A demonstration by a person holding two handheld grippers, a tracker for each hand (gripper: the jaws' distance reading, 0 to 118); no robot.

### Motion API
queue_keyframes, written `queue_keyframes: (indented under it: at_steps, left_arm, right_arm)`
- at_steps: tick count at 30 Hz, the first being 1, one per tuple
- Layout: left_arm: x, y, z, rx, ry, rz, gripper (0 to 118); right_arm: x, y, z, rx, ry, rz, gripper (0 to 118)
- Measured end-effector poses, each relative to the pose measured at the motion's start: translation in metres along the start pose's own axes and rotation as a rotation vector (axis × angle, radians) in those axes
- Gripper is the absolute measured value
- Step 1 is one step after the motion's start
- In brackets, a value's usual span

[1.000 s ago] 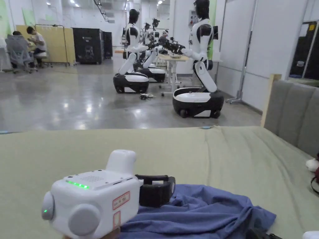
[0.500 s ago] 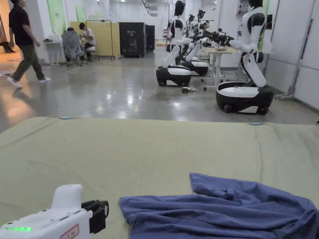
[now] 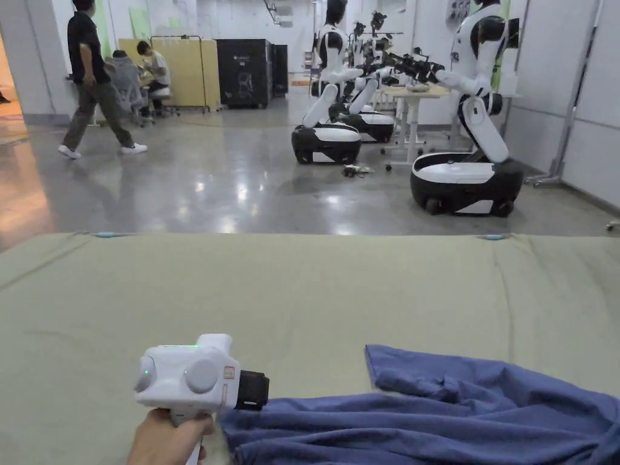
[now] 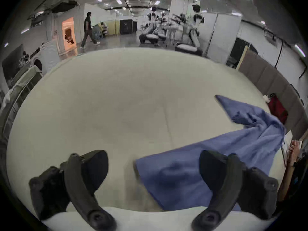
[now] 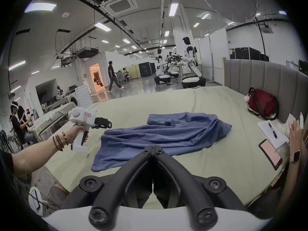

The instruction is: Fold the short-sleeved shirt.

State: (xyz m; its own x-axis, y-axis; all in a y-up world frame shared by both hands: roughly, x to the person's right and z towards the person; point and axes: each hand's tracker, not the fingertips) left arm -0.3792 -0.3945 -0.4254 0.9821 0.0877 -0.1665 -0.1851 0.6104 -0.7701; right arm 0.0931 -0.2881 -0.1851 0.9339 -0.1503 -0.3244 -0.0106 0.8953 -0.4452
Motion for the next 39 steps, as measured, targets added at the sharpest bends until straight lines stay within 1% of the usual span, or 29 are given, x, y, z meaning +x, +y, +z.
queue_keyframes:
  at_steps: [1, 3, 4, 5, 6, 7, 8, 9, 10, 11, 12, 14, 16, 18, 19, 20, 21, 23, 24, 26, 28, 30, 33, 34, 35, 36, 37, 38, 39]
  left_arm:
    - [0.002, -0.002, -0.007, -0.031, -0.016, -0.019, 101]
    - [0.008, -0.006, -0.026, -0.100, -0.003, -0.069, 98]
    - [0.012, -0.013, -0.032, -0.106, 0.032, -0.116, 98]
    - [0.015, -0.017, -0.031, -0.062, 0.069, -0.158, 98]
    - [0.018, -0.018, -0.025, -0.023, 0.071, -0.157, 94]
    - [0.021, -0.018, -0.031, -0.029, 0.087, -0.158, 83]
    - [0.024, -0.017, -0.028, -0.024, 0.064, -0.154, 63]
    - [0.027, -0.017, -0.022, 0.009, 0.046, -0.180, 3]
    - [0.031, -0.017, -0.016, 0.070, 0.044, -0.214, 0]
    - [0.040, -0.019, -0.008, 0.107, -0.014, -0.217, 0]
    - [0.044, -0.021, -0.007, 0.069, 0.017, -0.204, 0]
    - [0.048, -0.022, -0.007, 0.029, -0.069, -0.203, 0]
    - [0.052, -0.026, -0.008, 0.043, -0.051, -0.215, 0]
    - [0.053, -0.025, -0.007, 0.067, -0.031, -0.246, 0]
    - [0.053, -0.025, -0.005, 0.067, -0.032, -0.240, 0]
    - [0.051, -0.024, -0.004, 0.074, -0.038, -0.227, 0]
    - [0.049, -0.022, -0.004, 0.069, -0.050, -0.202, 0]
    - [0.051, -0.026, 0.015, 0.066, -0.070, -0.148, 0]
    - [0.052, -0.028, 0.022, 0.064, -0.076, -0.129, 0]
    - [0.052, -0.032, 0.029, 0.058, -0.096, -0.091, 0]
    - [0.032, -0.015, 0.009, 0.056, -0.109, -0.054, 0]
    - [0.027, -0.009, 0.008, 0.055, -0.117, -0.034, 0]
    - [0.029, -0.011, 0.008, 0.063, -0.116, -0.038, 0]
    - [0.029, -0.009, 0.007, 0.060, -0.118, -0.041, 0]
    - [0.031, -0.011, 0.006, 0.058, -0.117, -0.044, 0]
    - [0.032, -0.011, 0.005, 0.055, -0.116, -0.048, 0]
    - [0.032, -0.010, 0.005, 0.054, -0.114, -0.052, 0]
    - [0.032, -0.010, 0.004, 0.050, -0.118, -0.050, 0]
    - [0.032, -0.012, 0.004, 0.054, -0.119, -0.052, 0]
  right_arm:
    - [0.003, 0.000, -0.001, -0.005, -0.007, -0.003, 2]
    - [0.007, -0.001, -0.005, -0.014, -0.020, -0.006, 2]
    - [0.009, -0.002, -0.007, -0.019, -0.025, -0.006, 2]
    - [0.011, -0.002, -0.009, -0.023, -0.031, -0.006, 2]
    - [0.012, -0.002, -0.010, -0.026, -0.037, -0.005, 2]
    - [0.013, -0.002, -0.011, -0.027, -0.039, -0.006, 2]
    - [0.014, -0.003, -0.011, -0.028, -0.040, -0.008, 2]
    - [0.015, -0.003, -0.011, -0.030, -0.040, -0.012, 2]
    - [0.016, -0.003, -0.011, -0.030, -0.041, -0.016, 2]
    - [0.018, -0.003, -0.011, -0.031, -0.043, -0.018, 2]
    - [0.020, -0.004, -0.011, -0.035, -0.051, -0.021, 2]
    - [0.027, -0.005, -0.012, -0.046, -0.063, -0.034, 2]
    - [0.042, 0.000, -0.013, -0.040, -0.075, -0.040, 2]
    - [0.064, 0.015, -0.022, -0.013, -0.166, -0.008, 5]
    - [0.078, 0.026, -0.031, 0.000, -0.222, -0.002, 20]
    - [0.094, 0.034, -0.042, 0.009, -0.237, -0.001, 20]
    - [0.113, 0.043, -0.058, -0.021, -0.252, 0.005, 28]
    - [0.153, 0.053, -0.096, -0.138, -0.303, -0.024, 86]
    - [0.172, 0.054, -0.116, -0.182, -0.326, -0.040, 96]
    - [0.202, 0.050, -0.155, -0.303, -0.359, -0.021, 96]
    - [0.225, 0.037, -0.193, -0.440, -0.368, 0.014, 96]
    - [0.239, 0.024, -0.221, -0.507, -0.361, 0.034, 96]
    - [0.246, 0.017, -0.250, -0.483, -0.261, 0.062, 95]
    - [0.245, 0.017, -0.259, -0.478, -0.223, 0.071, 92]
    - [0.244, 0.015, -0.266, -0.480, -0.187, 0.079, 82]
    - [0.241, 0.014, -0.272, -0.487, -0.199, 0.093, 73]
    - [0.236, 0.015, -0.272, -0.475, -0.248, 0.122, 58]
    - [0.231, 0.018, -0.267, -0.452, -0.241, 0.124, 27]
    - [0.226, 0.021, -0.263, -0.417, -0.244, 0.147, 17]
